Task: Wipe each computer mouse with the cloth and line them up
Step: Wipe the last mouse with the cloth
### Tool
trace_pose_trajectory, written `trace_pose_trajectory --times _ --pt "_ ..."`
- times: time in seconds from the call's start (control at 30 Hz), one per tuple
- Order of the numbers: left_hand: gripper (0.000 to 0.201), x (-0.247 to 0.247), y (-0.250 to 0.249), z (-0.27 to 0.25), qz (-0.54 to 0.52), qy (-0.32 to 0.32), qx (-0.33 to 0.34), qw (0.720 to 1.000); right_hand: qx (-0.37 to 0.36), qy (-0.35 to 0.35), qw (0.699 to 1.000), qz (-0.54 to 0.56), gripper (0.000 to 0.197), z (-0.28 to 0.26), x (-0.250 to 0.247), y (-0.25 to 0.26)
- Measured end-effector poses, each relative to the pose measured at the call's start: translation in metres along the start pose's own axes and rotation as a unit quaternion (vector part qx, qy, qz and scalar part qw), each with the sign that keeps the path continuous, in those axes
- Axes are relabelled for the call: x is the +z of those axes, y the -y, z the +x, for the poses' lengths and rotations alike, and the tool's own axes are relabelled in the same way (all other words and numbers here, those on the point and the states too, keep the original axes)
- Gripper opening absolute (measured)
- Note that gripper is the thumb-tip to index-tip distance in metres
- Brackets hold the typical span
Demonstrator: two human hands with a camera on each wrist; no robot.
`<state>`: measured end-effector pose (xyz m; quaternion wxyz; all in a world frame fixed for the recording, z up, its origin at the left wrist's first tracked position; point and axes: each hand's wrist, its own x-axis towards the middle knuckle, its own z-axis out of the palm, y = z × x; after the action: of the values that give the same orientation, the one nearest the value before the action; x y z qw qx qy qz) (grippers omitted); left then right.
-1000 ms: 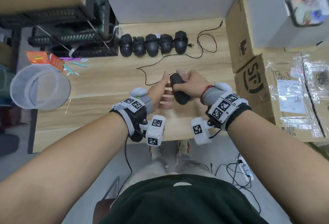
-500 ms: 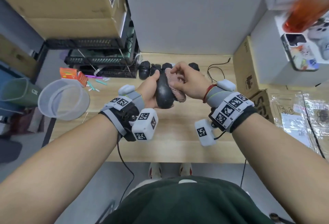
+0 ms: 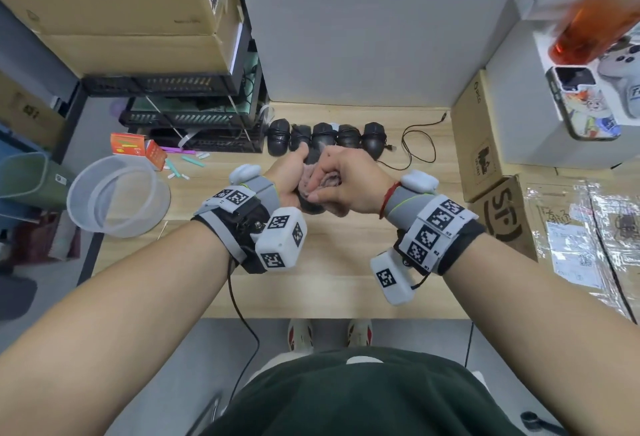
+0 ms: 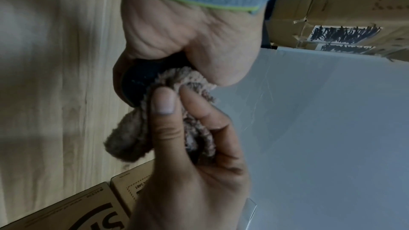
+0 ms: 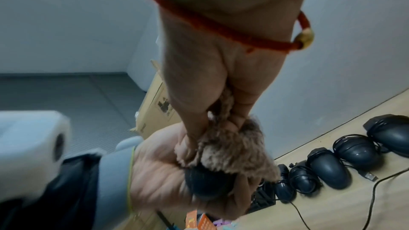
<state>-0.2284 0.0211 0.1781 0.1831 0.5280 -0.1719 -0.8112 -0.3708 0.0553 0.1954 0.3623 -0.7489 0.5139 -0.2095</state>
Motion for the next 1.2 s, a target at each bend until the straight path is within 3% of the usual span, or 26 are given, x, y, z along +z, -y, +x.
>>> trace_pose_trajectory --times 0.2,0.37,0.5,0.57,0.7,0.77,0.83,0.9,1.03,1.2 --pt "0.053 0.020 0.011 0.002 -0.036 0.018 0.088 0.995 0.080 -0.144 0.986 0.012 0.022 0.011 -0.017 -0.017" --pt "0.055 0.012 -0.003 0.005 -0.063 -0.012 0.033 0.997 0.000 -0.062 0.998 0.012 0.013 0.000 -0.002 -0.004" --pt "0.052 0.004 -0.010 0.005 -0.104 -0.035 0.054 0.993 -0.023 0.012 0.999 -0.030 0.016 -0.005 -0.001 -0.007" --pt "0.058 0.000 -0.010 0.008 -0.088 -0.041 0.055 0.994 -0.008 -0.001 1.000 0.004 0.022 -0.008 -0.008 -0.019" --pt "0.050 -0.002 -0.004 0.009 -0.031 -0.039 0.058 0.997 0.084 -0.129 0.984 0.086 0.027 -0.008 -0.014 -0.041" --pt "0.057 0.005 0.003 0.007 -0.022 -0.031 0.056 0.998 0.088 -0.172 0.972 0.130 0.027 -0.006 -0.012 -0.038" --pt "0.067 0.008 0.006 0.011 -0.045 -0.007 0.056 0.997 0.071 -0.168 0.970 0.160 0.030 -0.007 -0.009 -0.025" --pt "0.070 0.008 0.004 0.010 -0.082 0.016 0.059 0.995 0.045 -0.119 0.979 0.159 0.033 -0.011 -0.006 -0.009" --pt "0.058 0.002 -0.004 -0.001 -0.087 0.033 0.066 0.994 -0.017 -0.007 0.995 0.093 0.043 -0.015 -0.005 0.007" --pt "0.036 0.009 0.002 0.001 -0.010 0.030 0.096 0.995 0.025 -0.092 0.993 0.069 0.024 -0.006 -0.017 -0.010"
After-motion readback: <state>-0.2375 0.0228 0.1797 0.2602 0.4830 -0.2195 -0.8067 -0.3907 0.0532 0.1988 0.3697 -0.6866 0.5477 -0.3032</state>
